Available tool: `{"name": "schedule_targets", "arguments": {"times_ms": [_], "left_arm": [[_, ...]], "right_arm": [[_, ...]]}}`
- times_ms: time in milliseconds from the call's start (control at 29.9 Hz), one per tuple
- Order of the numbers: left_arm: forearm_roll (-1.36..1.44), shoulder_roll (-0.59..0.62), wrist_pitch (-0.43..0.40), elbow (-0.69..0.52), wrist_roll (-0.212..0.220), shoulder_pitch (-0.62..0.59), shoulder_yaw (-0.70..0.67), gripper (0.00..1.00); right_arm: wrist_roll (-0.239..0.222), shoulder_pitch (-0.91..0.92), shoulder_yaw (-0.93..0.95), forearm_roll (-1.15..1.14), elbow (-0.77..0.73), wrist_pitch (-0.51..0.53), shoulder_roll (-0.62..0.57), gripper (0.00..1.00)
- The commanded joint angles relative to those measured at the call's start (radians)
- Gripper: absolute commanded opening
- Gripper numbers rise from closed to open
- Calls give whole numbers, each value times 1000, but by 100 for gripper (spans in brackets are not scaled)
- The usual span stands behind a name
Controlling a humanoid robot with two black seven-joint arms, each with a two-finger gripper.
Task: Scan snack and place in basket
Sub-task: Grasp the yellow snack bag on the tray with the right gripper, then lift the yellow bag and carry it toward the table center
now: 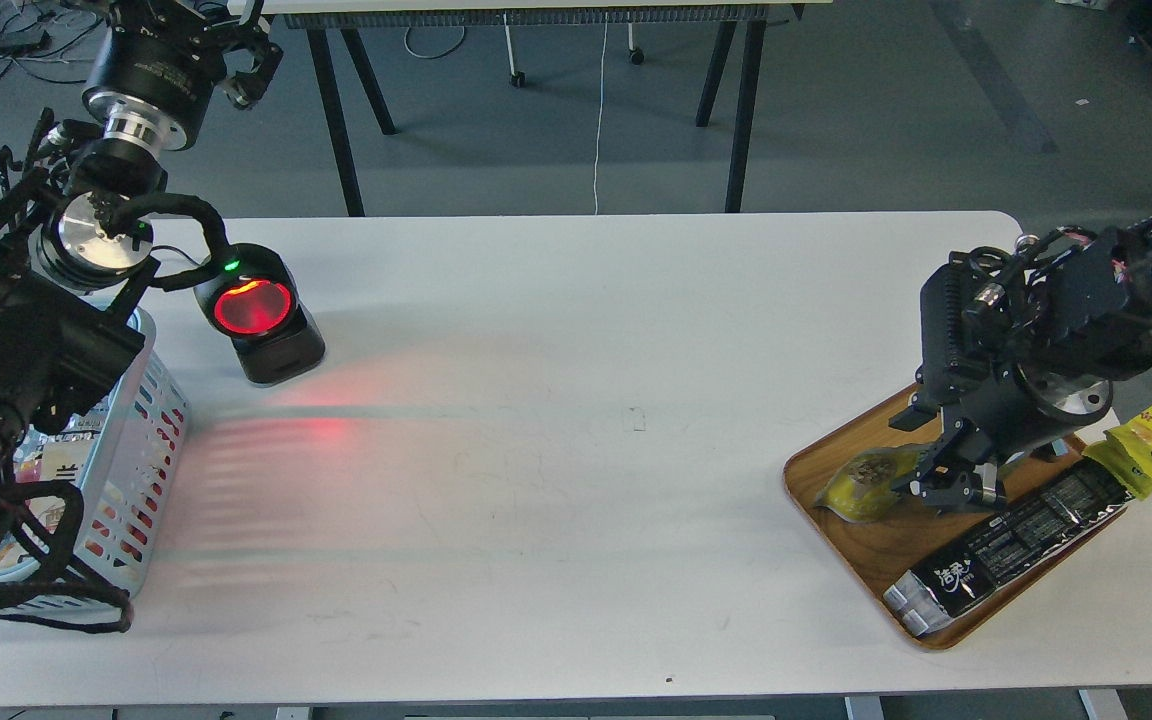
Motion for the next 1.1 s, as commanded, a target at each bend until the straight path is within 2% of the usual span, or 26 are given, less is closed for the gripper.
{"name": "schedule_targets", "arguments": {"times_ms": [0, 201, 401, 535, 602, 937, 1070], "left_arm": [[0, -1, 4, 0, -1, 0, 0, 100], [-2, -1, 8, 0, -1, 0, 0, 100], [-3, 1, 1, 0, -1, 1, -2, 100], [-3, 1, 3, 0, -3, 1, -2, 100], [-3, 1, 3, 0, -1, 1, -3, 100], [-3, 1, 1, 0, -3, 1, -3, 100], [-3, 1, 0, 0, -9, 3, -3, 100]], "right_arm": [[0, 0, -1, -2, -2, -1, 2, 30], [0, -2, -3, -23, -3, 0, -4, 20], [0, -4, -3, -26, -19, 0, -3, 18], [0, -17, 2, -26, -56, -3, 5, 4], [0, -17, 4, -28, -59, -4, 5, 0], [0, 3, 37, -17, -69, -69, 4, 0], [0, 41, 99, 85, -63, -66, -1, 0]]}}
